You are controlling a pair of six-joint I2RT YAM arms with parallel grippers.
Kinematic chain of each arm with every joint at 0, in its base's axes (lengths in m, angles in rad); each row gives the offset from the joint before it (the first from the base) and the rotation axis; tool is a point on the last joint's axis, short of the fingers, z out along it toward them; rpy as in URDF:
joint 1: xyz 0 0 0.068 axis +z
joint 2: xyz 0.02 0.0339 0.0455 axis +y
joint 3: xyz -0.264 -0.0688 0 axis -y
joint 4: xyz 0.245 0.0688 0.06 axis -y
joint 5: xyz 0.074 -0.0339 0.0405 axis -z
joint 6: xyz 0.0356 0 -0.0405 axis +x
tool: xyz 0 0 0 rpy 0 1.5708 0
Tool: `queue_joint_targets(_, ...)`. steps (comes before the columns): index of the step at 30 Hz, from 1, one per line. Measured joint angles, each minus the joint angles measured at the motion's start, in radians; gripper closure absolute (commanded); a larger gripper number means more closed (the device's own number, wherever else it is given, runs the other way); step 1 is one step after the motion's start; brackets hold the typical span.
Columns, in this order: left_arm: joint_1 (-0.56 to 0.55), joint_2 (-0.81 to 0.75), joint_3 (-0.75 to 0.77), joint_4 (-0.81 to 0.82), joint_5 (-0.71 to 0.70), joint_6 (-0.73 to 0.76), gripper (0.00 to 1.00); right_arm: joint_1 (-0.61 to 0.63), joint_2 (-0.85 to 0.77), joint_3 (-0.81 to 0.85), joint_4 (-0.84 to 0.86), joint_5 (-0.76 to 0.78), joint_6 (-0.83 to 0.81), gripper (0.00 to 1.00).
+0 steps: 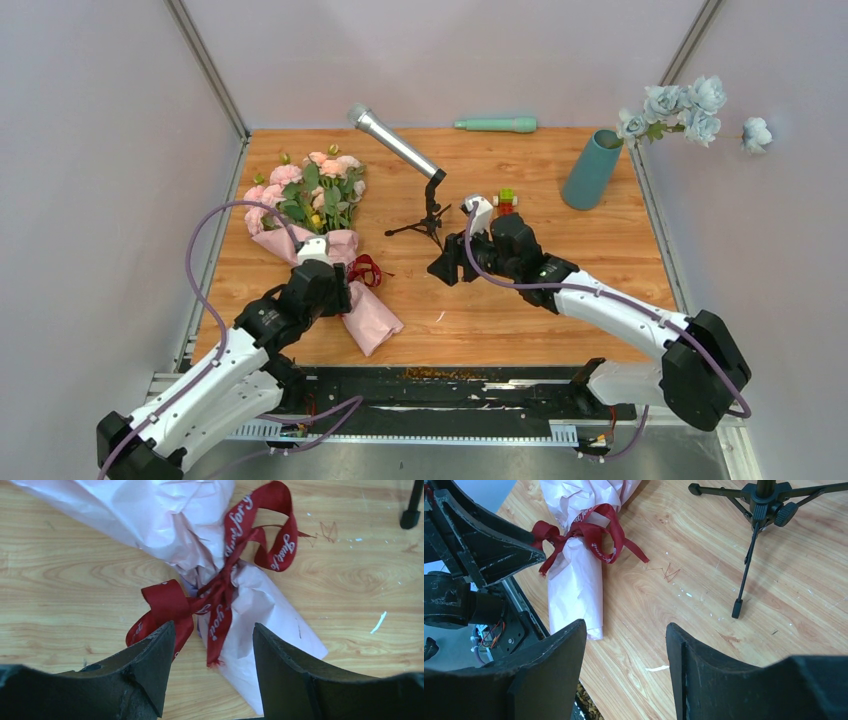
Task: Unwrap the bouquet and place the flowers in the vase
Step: Untie the ribbon from the wrapping paper.
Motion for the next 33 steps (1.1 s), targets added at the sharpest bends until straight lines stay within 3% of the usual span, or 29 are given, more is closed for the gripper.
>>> queue_joint_targets(11,0.031,-0.081,0.006,-0.077,-0.077,-0.040,0.29,-0.008,-0.033,-0.032,0.000,0.000,0.006,0.40)
queue_joint_targets(18,0.031,-0.093,0.112,-0.116,-0.079,-0.031,0.29,-0.016,-0.042,-0.032,-0.002,0.000,0.007,0.40)
queue_joint_targets(25,0.030,-0.017,0.135,-0.037,0.059,0.029,0.33,-0.019,-0.042,-0.032,-0.003,-0.001,0.008,0.40)
queue_joint_targets(33,0.020,0.059,0.039,0.021,0.130,0.032,0.37,-0.021,-0.034,-0.032,-0.003,-0.006,0.015,0.40)
